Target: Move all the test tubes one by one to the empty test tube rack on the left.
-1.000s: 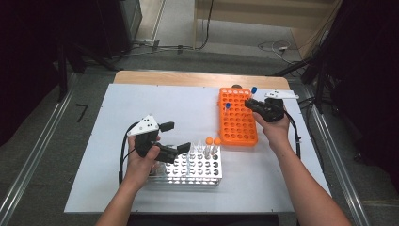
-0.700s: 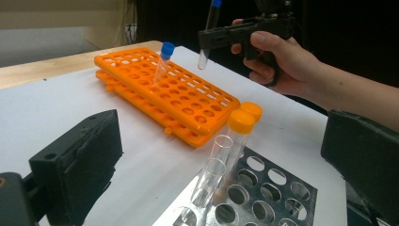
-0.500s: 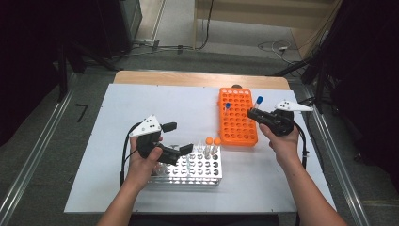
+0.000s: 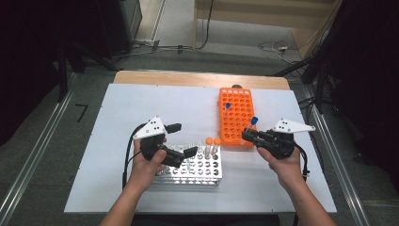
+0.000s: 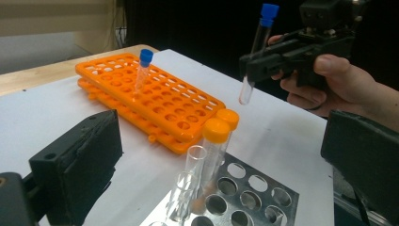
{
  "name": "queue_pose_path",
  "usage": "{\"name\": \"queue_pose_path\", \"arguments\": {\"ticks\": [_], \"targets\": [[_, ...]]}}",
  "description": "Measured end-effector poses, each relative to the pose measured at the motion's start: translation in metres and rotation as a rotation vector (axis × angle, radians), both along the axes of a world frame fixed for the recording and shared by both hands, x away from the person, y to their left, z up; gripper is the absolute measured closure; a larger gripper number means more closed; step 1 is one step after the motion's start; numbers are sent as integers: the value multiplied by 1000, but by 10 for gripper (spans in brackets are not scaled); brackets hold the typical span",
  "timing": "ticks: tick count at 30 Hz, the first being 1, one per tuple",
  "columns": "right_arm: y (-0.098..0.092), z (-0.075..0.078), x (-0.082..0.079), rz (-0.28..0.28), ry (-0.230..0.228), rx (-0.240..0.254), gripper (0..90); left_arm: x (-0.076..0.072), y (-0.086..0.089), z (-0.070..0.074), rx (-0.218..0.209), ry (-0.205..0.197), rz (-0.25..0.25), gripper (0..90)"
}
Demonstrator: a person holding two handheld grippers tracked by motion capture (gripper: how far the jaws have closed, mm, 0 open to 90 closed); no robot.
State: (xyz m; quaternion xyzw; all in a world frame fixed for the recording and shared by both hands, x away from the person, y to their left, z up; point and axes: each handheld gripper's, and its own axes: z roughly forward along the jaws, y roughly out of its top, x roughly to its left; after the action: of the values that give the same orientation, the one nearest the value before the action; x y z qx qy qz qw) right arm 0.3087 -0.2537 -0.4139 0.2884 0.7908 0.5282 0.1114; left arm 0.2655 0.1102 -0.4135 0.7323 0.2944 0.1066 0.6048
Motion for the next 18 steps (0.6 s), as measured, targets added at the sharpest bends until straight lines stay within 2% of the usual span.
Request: {"name": "queue_pose_path", "arguments": {"ticks": [9,14,18], "targets": [[8,0,-22,82,-2,-7,748,-4,-9,5,4,-9,-16,9],[13,2,-27,123,-5,-3,749,-7,-19,7,22,-10,-2,85],[21,2,-31,158,0,-13,749,-9,-29,9,59,-7,3,169]]}}
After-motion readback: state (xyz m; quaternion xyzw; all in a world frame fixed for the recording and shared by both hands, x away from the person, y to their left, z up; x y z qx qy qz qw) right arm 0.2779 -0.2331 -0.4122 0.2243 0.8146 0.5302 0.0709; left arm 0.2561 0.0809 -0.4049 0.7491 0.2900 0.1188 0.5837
